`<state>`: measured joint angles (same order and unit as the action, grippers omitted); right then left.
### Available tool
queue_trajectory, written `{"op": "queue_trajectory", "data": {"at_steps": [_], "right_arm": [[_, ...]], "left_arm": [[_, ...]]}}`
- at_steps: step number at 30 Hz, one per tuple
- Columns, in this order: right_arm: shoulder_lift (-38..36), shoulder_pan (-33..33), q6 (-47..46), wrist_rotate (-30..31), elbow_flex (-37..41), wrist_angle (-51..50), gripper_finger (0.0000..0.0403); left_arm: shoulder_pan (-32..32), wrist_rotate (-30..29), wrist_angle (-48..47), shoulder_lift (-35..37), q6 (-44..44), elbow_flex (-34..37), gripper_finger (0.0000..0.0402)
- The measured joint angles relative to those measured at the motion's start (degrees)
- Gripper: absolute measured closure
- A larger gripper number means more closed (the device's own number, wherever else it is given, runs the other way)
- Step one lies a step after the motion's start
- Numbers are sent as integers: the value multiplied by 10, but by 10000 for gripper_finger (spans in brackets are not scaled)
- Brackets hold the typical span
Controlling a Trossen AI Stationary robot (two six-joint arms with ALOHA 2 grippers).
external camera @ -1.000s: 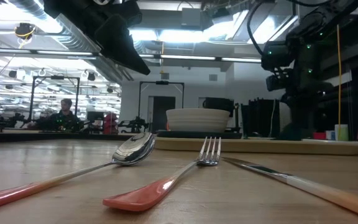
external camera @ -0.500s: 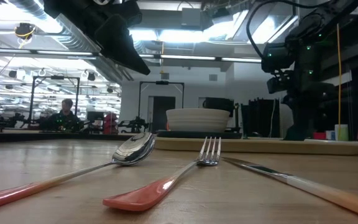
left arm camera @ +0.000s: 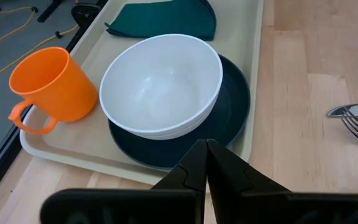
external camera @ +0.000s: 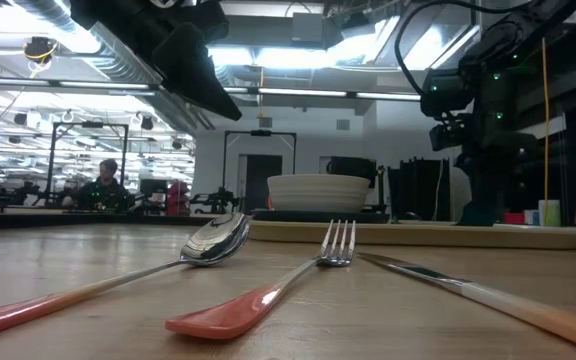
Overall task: Set up tray
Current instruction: Put the blue napkin to the right of the blue plate on the serving tray
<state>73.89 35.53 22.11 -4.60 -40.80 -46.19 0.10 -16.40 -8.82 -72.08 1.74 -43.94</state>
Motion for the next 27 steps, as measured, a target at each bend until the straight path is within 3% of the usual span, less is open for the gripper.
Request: {"op": "queue_trajectory", "data": {"at_steps": [8, 21, 27], "right_arm": [[0, 0, 0, -10, 0, 1, 309], [0, 0, 7, -2, -5, -16, 216], [0, 0, 1, 10, -52, -67, 215]], "left_arm": [[0, 0, 0, 0, 5, 0, 396], [0, 0, 0, 0, 5, 0, 396], [0, 0, 0, 0, 5, 0, 396]]}}
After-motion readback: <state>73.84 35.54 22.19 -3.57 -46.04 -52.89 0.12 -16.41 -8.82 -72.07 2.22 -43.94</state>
